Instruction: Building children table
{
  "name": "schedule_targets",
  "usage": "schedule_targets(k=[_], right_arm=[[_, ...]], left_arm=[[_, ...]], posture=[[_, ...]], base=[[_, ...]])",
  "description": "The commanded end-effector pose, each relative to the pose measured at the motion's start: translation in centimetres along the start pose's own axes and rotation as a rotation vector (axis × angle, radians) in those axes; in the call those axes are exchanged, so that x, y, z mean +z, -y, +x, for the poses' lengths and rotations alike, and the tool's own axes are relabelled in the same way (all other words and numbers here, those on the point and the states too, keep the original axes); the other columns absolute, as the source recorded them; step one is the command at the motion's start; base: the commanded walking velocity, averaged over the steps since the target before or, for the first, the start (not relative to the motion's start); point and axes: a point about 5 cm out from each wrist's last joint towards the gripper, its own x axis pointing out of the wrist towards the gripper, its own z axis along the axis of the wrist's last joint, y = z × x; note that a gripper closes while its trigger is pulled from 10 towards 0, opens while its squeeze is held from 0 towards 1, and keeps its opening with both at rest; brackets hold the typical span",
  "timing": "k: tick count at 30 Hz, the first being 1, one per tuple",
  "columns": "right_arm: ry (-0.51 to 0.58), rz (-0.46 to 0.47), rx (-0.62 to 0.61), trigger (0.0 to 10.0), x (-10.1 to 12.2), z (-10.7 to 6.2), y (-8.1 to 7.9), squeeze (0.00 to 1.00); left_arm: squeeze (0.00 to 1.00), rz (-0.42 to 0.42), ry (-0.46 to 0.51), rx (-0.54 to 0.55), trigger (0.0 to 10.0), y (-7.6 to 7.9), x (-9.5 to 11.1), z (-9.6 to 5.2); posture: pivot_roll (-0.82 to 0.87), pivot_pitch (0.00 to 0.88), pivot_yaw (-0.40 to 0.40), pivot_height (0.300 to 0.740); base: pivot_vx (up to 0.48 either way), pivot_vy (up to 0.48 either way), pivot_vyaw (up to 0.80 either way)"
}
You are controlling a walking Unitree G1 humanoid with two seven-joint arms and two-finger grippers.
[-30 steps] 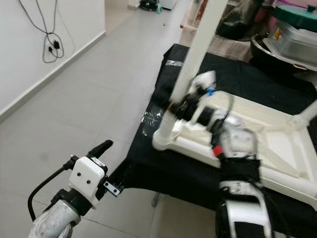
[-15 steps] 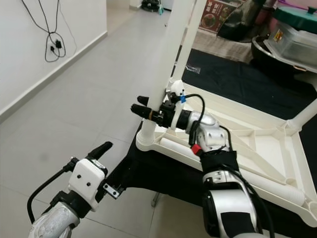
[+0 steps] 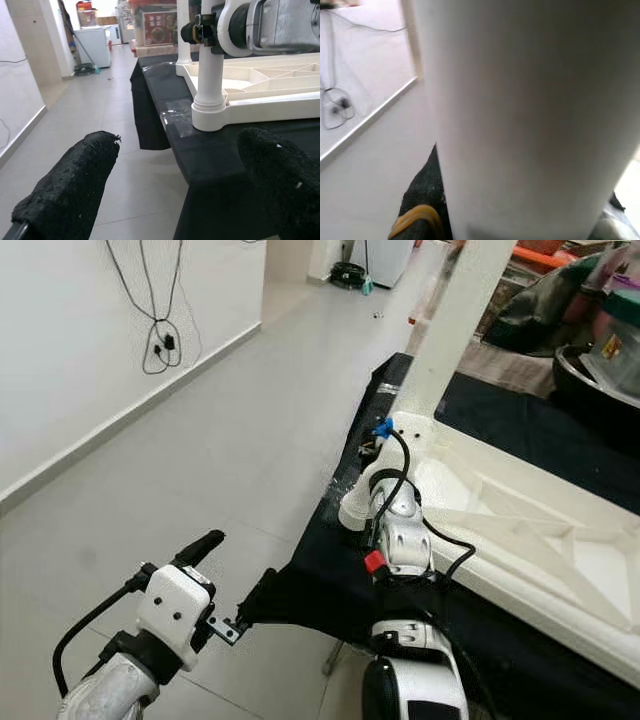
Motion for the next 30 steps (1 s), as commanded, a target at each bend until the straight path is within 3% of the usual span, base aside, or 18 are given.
schedule_targets(k=[1, 4, 5, 8, 10, 12, 14, 15, 18, 19, 21, 22, 23, 24, 25, 28, 30], right_arm=[[-0.1, -0.025, -0.145, 0.0, -2.3, -0.7, 1.4, 0.0], [-0.104, -0.018, -0.141, 0.0, -2.4, -1.0, 0.8, 0.0], [-0.087, 0.006, -0.112, 10.0, -2.1, -1.0, -0.4, 1.0], [-0.044, 0.059, -0.021, 10.0, -1.1, -1.0, -1.6, 1.0], [-0.044, 0.059, -0.021, 10.0, -1.1, -1.0, -1.6, 1.0], [0.047, 0.025, -0.041, 10.0, 0.7, -0.5, -1.1, 1.0], [0.068, 0.011, -0.062, 10.0, 1.1, -0.4, -0.8, 1.0], [0.096, 0.025, -0.044, 10.0, 1.8, 0.0, -0.3, 0.0], [0.135, 0.081, 0.117, 10.0, 3.1, 1.4, 0.5, 0.0], [0.135, 0.081, 0.117, 10.0, 3.1, 1.4, 0.5, 0.0], [0.139, 0.091, 0.363, 10.0, 3.7, 2.4, 1.4, 0.0], [0.139, 0.091, 0.363, 10.0, 3.7, 2.4, 1.4, 0.0], [0.117, 0.098, 0.488, 10.0, 3.6, 2.5, 1.5, 0.0], [0.069, 0.108, 0.706, 10.0, 3.3, 2.0, 1.3, 0.0], [0.045, 0.112, 0.796, 10.0, 3.2, 1.6, 1.0, 0.0], [0.032, 0.113, 0.849, 10.0, 3.1, 1.4, 0.9, 0.0], [-0.042, 0.079, 1.145, 10.0, 2.7, -0.4, 0.0, 0.0]], left_arm=[[0.0, -0.005, -0.002, -0.02, 10.0, 0.5, -0.2, 0.0], [0.0, -0.003, -0.004, -0.02, 10.0, 0.4, -0.2, 0.0], [0.0, -0.001, -0.006, -0.018, 10.0, 0.3, -0.3, -0.1], [0.0, 0.0, -0.007, -0.018, 10.0, 0.3, -0.2, -0.1], [0.0, 0.0, -0.007, -0.018, 10.0, 0.3, -0.2, -0.1], [0.0, -0.001, -0.007, -0.018, 10.0, 0.3, -0.2, 0.0], [0.0, -0.002, -0.007, -0.018, 10.0, 0.3, -0.2, 0.0], [0.0, -0.003, -0.007, -0.018, 10.0, 0.3, -0.2, 0.0], [0.0, -0.003, -0.007, -0.017, 10.0, 0.3, -0.3, 0.0], [0.0, -0.003, -0.007, -0.017, 10.0, 0.3, -0.3, 0.0], [0.0, 0.0, -0.01, -0.02, 10.0, 0.3, -0.4, 0.0], [0.0, 0.0, -0.01, -0.02, 10.0, 0.3, -0.4, 0.0], [0.0, 0.001, -0.011, -0.019, 10.0, 0.3, -0.4, 0.0], [0.0, 0.003, -0.011, -0.016, 10.0, 0.2, -0.4, 0.0], [0.0, 0.004, -0.011, -0.014, 10.0, 0.2, -0.3, 0.1], [0.0, 0.005, -0.01, -0.014, 10.0, 0.1, -0.3, 0.1], [0.0, 0.007, -0.01, -0.013, 10.0, 0.1, -0.3, 0.0]], posture=[[0.13, 0.056, -0.162, 0.74], [0.13, 0.059, -0.164, 0.74], [0.13, 0.061, -0.162, 0.74], [0.13, 0.062, -0.162, 0.74], [0.13, 0.062, -0.162, 0.74], [0.12, 0.064, -0.161, 0.74], [0.12, 0.064, -0.161, 0.74], [0.12, 0.066, -0.16, 0.74], [0.12, 0.069, -0.163, 0.74], [0.12, 0.069, -0.163, 0.74], [0.12, 0.068, -0.165, 0.74], [0.12, 0.068, -0.165, 0.74], [0.12, 0.069, -0.164, 0.74], [0.13, 0.069, -0.167, 0.74], [0.13, 0.069, -0.167, 0.74], [0.13, 0.069, -0.167, 0.74], [0.13, 0.073, -0.169, 0.74]], base=[[0.0, 0.0, 0.0], [0.0, 0.0, 0.0], [0.0, 0.0, 0.0], [0.0, 0.0, 0.0], [0.0, 0.0, 0.0], [0.0, 0.0, 0.0], [0.0, 0.0, 0.0], [0.0, 0.0, 0.0], [0.0, 0.0, 0.0], [0.0, 0.0, 0.0], [0.0, 0.0, 0.0], [0.0, 0.0, 0.0], [0.0, 0.0, 0.0], [0.0, 0.0, 0.0], [0.0, 0.0, 0.0], [0.0, 0.0, 0.0], [0.0, 0.0, 0.0]])
